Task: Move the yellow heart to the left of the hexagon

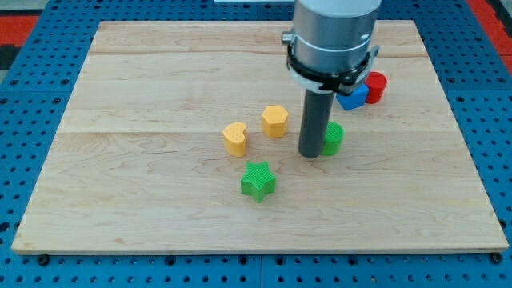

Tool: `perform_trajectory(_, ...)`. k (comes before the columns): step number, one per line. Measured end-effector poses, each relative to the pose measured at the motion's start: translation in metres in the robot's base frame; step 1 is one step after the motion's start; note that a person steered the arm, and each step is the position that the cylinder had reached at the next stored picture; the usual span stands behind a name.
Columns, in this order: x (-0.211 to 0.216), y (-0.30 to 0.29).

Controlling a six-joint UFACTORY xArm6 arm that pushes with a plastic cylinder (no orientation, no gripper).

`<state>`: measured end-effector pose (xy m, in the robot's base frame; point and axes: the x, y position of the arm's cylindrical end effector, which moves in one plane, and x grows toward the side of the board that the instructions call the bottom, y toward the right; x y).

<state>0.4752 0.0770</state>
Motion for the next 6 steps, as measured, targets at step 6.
perform_trajectory(6,0.000,-0.072)
